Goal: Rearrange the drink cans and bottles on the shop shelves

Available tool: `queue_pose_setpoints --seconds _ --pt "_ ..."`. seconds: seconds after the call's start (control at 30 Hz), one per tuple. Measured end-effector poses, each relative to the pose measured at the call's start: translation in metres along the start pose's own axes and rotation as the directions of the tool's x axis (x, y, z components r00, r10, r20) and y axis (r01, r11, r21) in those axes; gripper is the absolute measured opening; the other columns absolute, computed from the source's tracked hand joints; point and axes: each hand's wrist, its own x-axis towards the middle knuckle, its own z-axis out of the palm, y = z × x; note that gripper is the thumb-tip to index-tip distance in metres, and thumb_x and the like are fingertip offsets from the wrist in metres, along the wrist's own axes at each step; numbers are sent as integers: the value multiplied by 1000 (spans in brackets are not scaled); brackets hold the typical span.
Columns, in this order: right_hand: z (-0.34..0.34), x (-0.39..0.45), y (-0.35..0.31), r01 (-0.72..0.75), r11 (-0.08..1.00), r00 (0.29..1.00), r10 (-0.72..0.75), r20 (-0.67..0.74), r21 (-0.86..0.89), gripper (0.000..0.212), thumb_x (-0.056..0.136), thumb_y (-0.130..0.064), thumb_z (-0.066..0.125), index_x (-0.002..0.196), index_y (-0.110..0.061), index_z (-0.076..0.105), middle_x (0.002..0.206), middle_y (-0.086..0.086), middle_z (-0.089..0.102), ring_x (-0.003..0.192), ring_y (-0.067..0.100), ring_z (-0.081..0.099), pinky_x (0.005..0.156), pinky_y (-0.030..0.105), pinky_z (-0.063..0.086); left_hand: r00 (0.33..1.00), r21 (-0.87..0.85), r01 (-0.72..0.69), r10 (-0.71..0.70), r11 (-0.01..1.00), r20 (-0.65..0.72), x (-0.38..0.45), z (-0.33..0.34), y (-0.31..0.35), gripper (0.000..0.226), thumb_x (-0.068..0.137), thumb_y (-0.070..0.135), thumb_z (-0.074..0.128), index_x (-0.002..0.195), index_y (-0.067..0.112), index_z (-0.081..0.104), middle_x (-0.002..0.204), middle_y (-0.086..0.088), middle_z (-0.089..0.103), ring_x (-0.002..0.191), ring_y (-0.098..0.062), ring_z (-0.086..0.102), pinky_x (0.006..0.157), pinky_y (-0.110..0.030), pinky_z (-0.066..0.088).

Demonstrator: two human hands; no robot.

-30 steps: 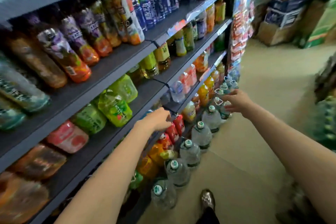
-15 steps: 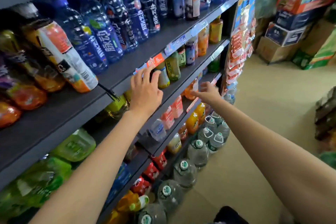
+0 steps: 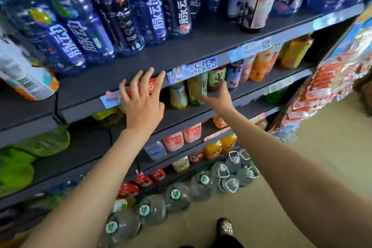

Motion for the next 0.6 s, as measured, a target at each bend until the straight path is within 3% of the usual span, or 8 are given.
queue_pose_setpoints --seconds 0.1,0.2,0.3,0.4,0.5,0.6 --pt "15 27 -7 82 997 996 -82 -18 -1 86 70 -20 80 140 -10 30 139 9 43 129 26 38 106 39 35 999 9 21 -21 1000 -29 0 1 -1 70 68 11 54 136 23 40 140 -7 44 124 -28 30 103 -55 26" --pt "38 48 -12 54 997 998 -51 -45 61 75 71 -25 77 134 -12 37 133 11 48 126 28 41 100 37 39 998 28 55 -54 998 -34 1 1 3 68 69 11 50 135 24 41 139 -5 45 124 -27 32 103 -54 26" --pt "50 61 -9 29 998 993 -23 -117 50 60 71 -32 73 121 -11 48 122 9 55 117 29 49 92 37 42 997 28 73 -72 997 -31 2 1 4 70 68 10 54 134 25 40 138 -5 45 124 -26 31 104 -54 25" --pt "48 57 -8 67 996 987 -58 -151 56 62 67 -32 73 120 -11 49 120 8 55 113 27 52 94 39 45 998 31 64 -64 997 -16 2 1 6 71 68 8 58 135 24 39 138 -6 45 124 -26 31 104 -55 25" --pt "38 30 -3 122 990 986 -112 -122 76 66 69 -24 78 125 -12 44 125 8 54 115 22 52 91 27 42 999 13 34 -34 999 11 1 -3 2 73 70 8 59 138 24 37 141 -6 43 127 -28 33 106 -55 23" --pt "28 -11 5 232 972 972 -233 -30 -34 64 66 -18 80 120 -11 47 118 7 58 108 22 55 82 24 40 1000 -58 -2 3 998 13 -5 -11 -6 70 72 8 53 139 23 38 141 -7 42 126 -28 32 107 -53 22"
